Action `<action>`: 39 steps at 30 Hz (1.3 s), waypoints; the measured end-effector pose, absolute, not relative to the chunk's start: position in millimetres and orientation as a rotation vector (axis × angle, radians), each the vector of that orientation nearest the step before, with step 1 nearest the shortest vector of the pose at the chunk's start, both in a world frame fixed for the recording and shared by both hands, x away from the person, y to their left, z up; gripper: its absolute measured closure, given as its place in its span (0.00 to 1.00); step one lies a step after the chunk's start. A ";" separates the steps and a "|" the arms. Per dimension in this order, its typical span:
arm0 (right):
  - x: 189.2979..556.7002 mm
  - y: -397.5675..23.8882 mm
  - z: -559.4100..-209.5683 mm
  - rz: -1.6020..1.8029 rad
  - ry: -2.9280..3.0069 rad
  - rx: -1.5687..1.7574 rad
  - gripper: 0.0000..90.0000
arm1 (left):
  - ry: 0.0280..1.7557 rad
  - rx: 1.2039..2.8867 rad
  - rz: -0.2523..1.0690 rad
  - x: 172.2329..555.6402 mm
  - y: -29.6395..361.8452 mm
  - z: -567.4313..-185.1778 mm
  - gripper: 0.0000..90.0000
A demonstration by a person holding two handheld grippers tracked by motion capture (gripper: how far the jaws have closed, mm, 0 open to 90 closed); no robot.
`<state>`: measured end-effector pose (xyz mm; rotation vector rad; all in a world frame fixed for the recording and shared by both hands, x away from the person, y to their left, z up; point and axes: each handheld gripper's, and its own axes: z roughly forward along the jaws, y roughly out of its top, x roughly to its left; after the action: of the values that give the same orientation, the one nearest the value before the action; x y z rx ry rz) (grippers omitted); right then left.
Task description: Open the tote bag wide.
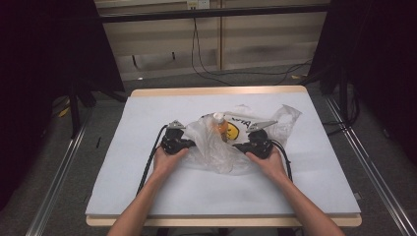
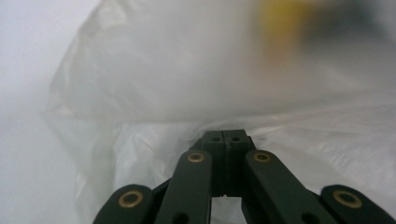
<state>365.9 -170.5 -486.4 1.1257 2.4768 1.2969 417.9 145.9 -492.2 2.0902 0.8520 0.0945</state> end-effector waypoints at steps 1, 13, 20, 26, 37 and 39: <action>365.9 -171.1 -489.1 1.281 2.484 1.138 1.00 | 0.851 2.095 0.107 417.4 146.8 -491.5 1.00; 359.6 -173.8 -476.9 1.323 2.452 1.122 1.00 | 0.806 2.073 0.103 404.6 171.0 -477.7 1.00; 346.7 -182.3 -447.2 1.401 2.379 1.080 1.00 | 0.667 2.006 0.105 375.7 170.7 -443.3 1.00; 341.1 -189.5 -429.1 1.456 2.322 1.068 1.00 | 0.588 1.992 0.096 354.0 166.2 -427.9 1.00; 340.0 -187.8 -403.5 1.534 2.264 1.027 1.00 | 0.459 1.854 0.099 340.2 147.9 -381.1 1.00; 340.2 -187.4 -402.5 1.532 2.264 1.027 1.00 | 0.450 1.842 0.093 340.2 144.8 -378.2 1.00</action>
<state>340.2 -187.4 -402.5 1.0267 2.2640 1.5324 340.2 144.8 -378.2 1.8421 0.4496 0.0933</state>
